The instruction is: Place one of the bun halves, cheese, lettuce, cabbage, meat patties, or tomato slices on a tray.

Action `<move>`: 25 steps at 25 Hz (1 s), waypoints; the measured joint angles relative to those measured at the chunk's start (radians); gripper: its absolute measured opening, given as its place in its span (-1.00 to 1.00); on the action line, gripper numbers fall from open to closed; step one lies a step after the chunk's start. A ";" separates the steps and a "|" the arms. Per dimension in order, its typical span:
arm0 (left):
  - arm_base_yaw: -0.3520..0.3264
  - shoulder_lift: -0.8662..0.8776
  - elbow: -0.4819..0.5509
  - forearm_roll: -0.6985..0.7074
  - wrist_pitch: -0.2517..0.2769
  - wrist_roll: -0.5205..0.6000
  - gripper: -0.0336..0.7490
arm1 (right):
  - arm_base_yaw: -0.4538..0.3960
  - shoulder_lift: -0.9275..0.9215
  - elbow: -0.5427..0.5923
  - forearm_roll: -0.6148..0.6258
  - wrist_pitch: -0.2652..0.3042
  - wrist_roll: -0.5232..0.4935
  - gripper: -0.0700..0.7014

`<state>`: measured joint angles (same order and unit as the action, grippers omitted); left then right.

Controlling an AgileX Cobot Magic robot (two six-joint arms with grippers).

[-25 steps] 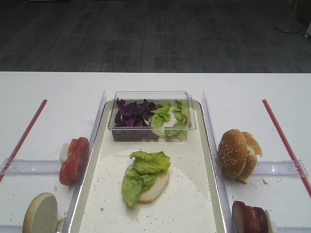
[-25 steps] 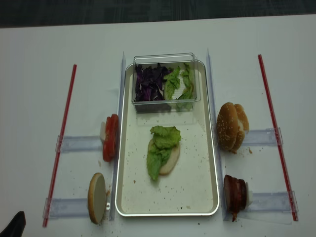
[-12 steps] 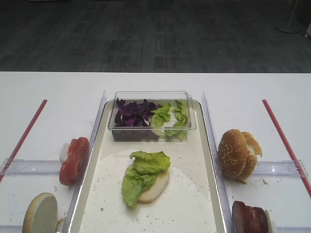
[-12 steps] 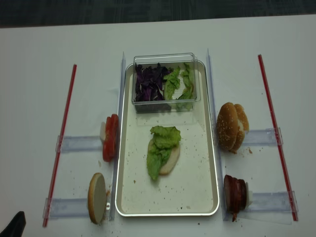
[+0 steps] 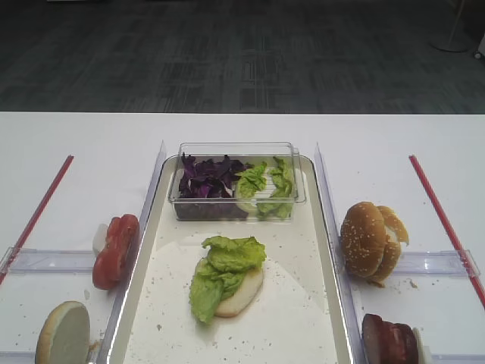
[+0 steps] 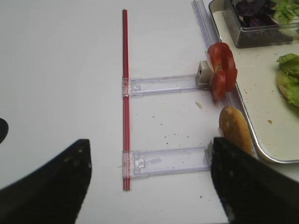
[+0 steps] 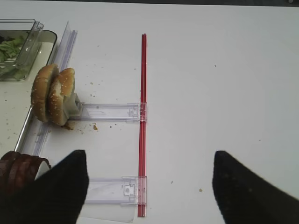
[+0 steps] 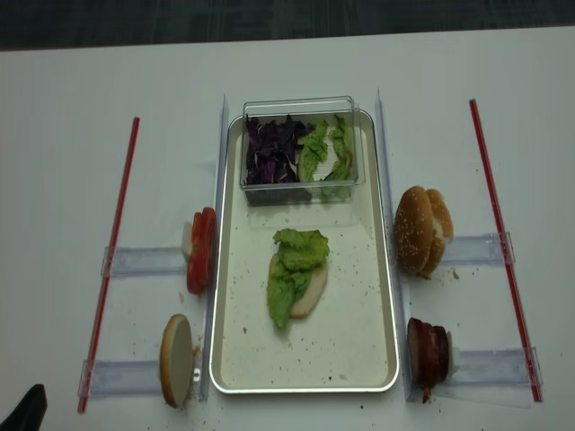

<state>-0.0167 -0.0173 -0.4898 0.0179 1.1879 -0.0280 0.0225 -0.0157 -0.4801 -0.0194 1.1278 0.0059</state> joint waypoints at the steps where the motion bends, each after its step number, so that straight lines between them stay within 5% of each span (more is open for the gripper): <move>1: 0.000 0.000 0.000 0.000 0.000 0.000 0.34 | 0.000 0.000 0.000 0.000 0.000 -0.006 0.66; 25: 0.000 0.000 0.000 0.000 0.000 0.000 0.34 | 0.000 0.000 0.000 0.000 0.000 -0.006 0.66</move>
<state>-0.0167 -0.0173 -0.4898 0.0179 1.1879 -0.0280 0.0225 -0.0157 -0.4801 -0.0194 1.1278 0.0000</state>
